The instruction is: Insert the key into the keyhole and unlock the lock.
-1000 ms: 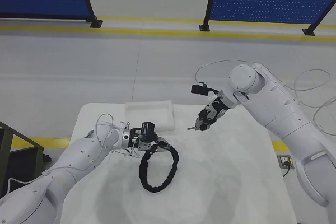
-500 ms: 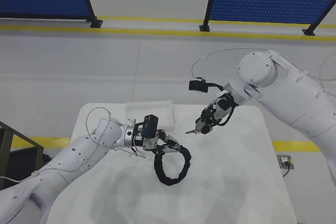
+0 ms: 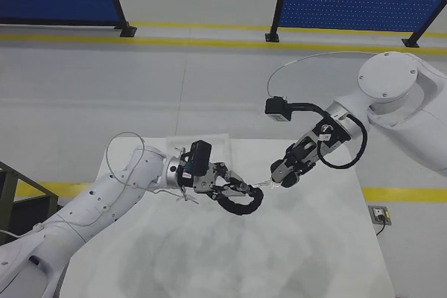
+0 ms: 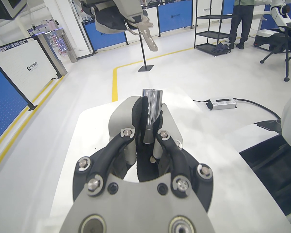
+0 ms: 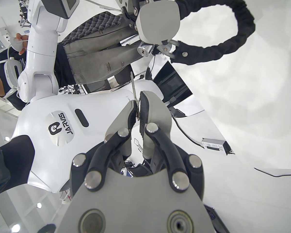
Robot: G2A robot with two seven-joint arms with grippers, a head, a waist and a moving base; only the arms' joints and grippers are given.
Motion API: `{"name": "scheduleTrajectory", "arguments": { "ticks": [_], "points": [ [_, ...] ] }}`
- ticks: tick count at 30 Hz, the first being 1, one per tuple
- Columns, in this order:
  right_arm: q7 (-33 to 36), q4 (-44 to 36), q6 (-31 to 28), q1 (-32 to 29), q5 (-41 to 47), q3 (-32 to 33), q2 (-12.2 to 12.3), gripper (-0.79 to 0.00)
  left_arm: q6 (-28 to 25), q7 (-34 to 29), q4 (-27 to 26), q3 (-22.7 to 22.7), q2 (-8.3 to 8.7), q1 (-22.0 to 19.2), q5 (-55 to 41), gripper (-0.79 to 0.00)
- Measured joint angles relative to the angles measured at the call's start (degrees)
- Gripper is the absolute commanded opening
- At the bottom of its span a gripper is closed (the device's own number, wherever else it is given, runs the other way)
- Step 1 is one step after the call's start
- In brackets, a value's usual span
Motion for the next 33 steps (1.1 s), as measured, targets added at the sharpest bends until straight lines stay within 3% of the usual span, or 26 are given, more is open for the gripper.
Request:
{"name": "scheduleTrajectory", "arguments": {
  "ticks": [18,24,28,33],
  "points": [
    [-0.4,-0.2,-0.1,-0.2,-0.1,0.1,0.0,-0.785,0.3,0.0,0.0,-0.1,-0.02,0.2,-0.3,-0.785],
    [0.0,-2.3,1.4,1.6,-4.0,2.6,0.7,-0.785,3.1,-6.6,-1.6,-2.9,-0.22,3.6,-6.7,-0.785],
    [0.0,-4.8,5.9,4.1,-6.4,1.3,1.1,-0.785,4.1,-10.3,-2.4,-4.3,-0.49,4.7,-8.1,-0.785],
    [0.0,-4.3,5.8,4.8,-6.3,0.0,1.5,-0.785,5.9,-14.5,-2.9,-5.6,-1.43,5.2,-8.3,-0.785]
  ]
}}
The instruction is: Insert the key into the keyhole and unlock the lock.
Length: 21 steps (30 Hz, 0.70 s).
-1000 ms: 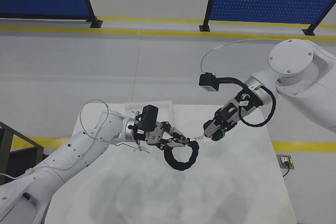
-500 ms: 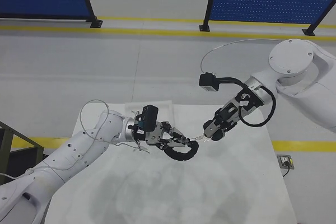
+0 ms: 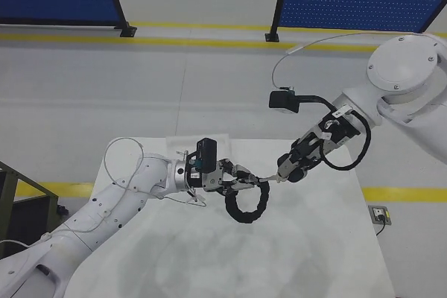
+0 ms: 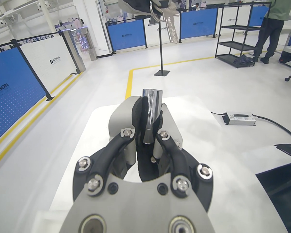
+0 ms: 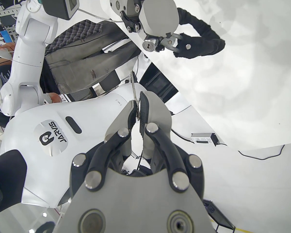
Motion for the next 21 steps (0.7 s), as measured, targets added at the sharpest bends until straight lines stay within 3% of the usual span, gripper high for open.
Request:
{"name": "scheduleTrajectory", "arguments": {
  "ticks": [10,21],
  "points": [
    [-0.7,-0.4,0.7,-0.8,-10.8,0.0,0.2,-0.785,0.3,-3.3,2.1,-0.8,-3.03,0.1,0.8,-0.785],
    [-0.7,-0.8,0.8,-1.3,-15.5,0.0,0.2,-0.785,0.2,-5.9,5.4,-2.5,-5.44,0.1,2.1,-0.785]
  ]
}}
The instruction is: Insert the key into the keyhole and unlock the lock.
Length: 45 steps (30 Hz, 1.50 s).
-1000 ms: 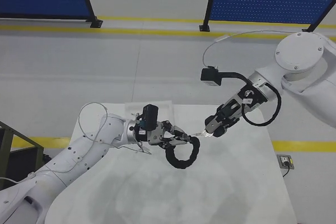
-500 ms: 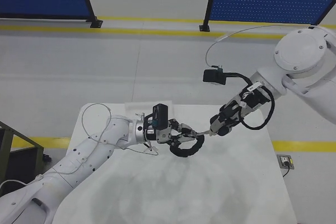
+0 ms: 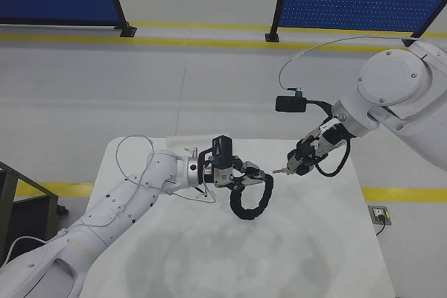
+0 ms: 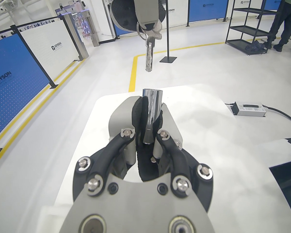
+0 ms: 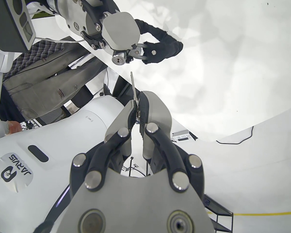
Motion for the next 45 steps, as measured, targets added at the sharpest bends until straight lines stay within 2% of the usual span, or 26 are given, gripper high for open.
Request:
{"name": "scheduleTrajectory", "arguments": {
  "ticks": [8,38,45],
  "points": [
    [0.1,0.5,-0.1,-0.5,-1.2,0.0,-1.0,-0.785,-0.4,-1.2,1.2,-0.3,-1.59,-0.3,1.6,-0.785],
    [0.0,0.4,-0.2,-0.6,-1.1,0.0,-1.0,-0.785,0.0,-1.5,0.8,-0.2,-1.72,-0.5,2.1,-0.785],
    [0.7,0.3,-0.8,-1.1,-2.1,0.0,-0.7,-0.785,2.1,-5.5,-1.6,-2.7,-1.17,1.8,2.8,-0.785]
  ]
}}
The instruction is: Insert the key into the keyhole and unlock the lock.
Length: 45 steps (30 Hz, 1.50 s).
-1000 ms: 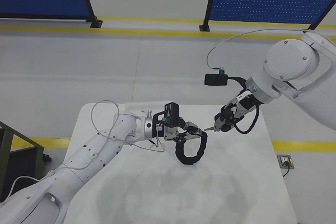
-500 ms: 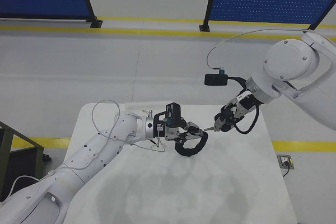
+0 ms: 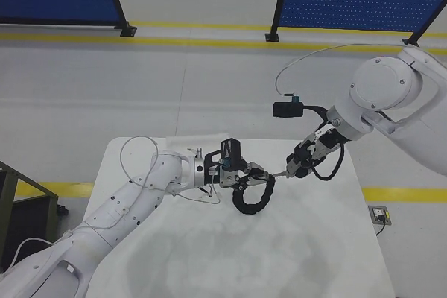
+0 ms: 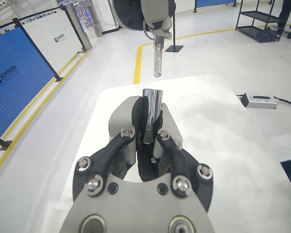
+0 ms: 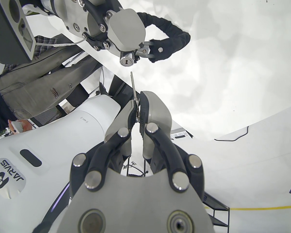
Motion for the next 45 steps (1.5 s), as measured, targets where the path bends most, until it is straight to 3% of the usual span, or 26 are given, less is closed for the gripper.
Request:
{"name": "scheduleTrajectory", "arguments": {
  "ticks": [23,45],
  "points": [
    [0.0,0.0,0.0,-1.8,-1.4,0.0,-0.5,-0.785,-1.4,3.1,3.6,-0.9,-3.61,-0.3,7.0,-0.785],
    [-0.1,1.0,0.1,-1.4,-0.8,0.0,-0.9,-0.785,-3.2,3.4,5.6,-3.3,-5.46,0.2,9.1,-0.785]
  ]
}}
